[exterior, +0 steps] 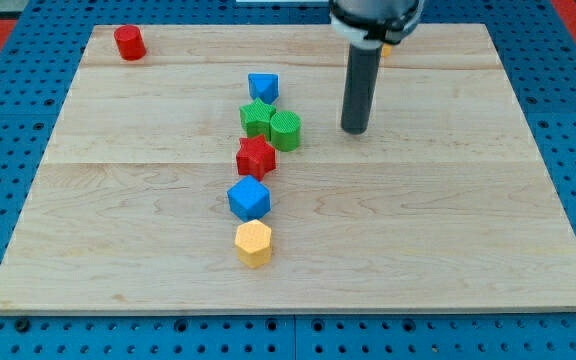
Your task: Slightly move the yellow heart to the left side
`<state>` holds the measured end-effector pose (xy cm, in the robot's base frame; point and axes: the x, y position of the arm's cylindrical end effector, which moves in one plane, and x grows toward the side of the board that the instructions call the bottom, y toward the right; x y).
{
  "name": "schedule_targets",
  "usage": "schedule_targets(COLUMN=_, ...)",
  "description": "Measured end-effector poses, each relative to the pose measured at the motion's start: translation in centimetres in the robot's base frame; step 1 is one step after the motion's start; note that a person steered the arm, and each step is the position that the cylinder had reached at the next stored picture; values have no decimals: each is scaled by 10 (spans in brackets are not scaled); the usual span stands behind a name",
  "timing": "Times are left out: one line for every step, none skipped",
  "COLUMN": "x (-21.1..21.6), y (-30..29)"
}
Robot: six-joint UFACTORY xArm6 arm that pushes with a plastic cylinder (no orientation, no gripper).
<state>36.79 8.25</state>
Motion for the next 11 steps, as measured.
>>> schedule_targets(x=-25, y=13)
schedule_targets(x=-35, y=57)
schedule_targets(x=-56, y=85)
schedule_targets(x=-78, y=90)
schedule_targets(x=-92, y=90)
schedule_targets(x=-101, y=89)
schedule_targets(x=-114, y=61)
schedule_targets(x=-124, y=25)
schedule_targets(x=-128, y=6)
schedule_targets(x=-128, y=-22)
schedule_targets(x=-128, y=-72)
